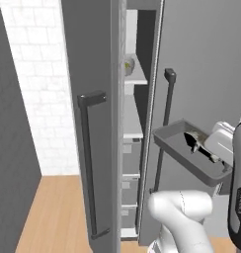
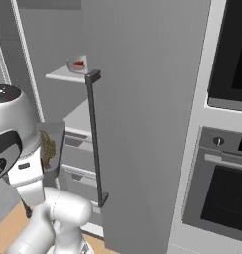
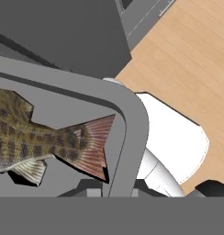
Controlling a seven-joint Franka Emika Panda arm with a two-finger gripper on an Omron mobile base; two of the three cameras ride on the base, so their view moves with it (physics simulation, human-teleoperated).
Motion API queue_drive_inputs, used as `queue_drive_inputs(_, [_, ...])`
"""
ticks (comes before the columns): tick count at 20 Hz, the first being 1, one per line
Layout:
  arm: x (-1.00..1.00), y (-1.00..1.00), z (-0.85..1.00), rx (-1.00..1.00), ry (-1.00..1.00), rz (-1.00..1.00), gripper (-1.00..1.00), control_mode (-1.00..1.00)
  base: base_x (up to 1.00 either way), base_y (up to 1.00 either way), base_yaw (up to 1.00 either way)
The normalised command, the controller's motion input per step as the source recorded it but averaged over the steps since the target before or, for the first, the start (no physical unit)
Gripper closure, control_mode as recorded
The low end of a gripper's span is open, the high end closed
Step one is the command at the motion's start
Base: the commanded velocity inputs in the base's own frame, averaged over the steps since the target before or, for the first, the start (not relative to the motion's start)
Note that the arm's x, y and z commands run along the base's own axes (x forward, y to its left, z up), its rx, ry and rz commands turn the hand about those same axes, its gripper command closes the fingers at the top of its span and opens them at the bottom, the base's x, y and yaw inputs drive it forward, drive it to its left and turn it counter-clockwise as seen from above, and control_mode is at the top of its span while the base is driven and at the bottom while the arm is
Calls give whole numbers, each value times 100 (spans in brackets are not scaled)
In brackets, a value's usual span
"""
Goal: Take the meat container that has the fish and place it on the second highest rack of the freezer. Then take the vegetable container that has the bell pepper and potato and place it on the highest rack of the freezer.
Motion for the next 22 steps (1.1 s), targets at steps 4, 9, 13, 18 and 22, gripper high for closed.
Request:
queue_drive_inputs(4, [0,0,0,0,0,0,100,100,27,100,-4])
queue_drive_inputs(9, [0,0,0,0,0,0,100,100,55,100,-11])
queue_drive_inputs(13, [0,0,0,0,0,0,100,100,60,53,-28])
queue_drive_inputs(18, [22,0,0,0,2,-18,100,-100,13,0,-26])
queue_drive_inputs(22, [94,2,0,0,9,-47,100,-100,0,0,0])
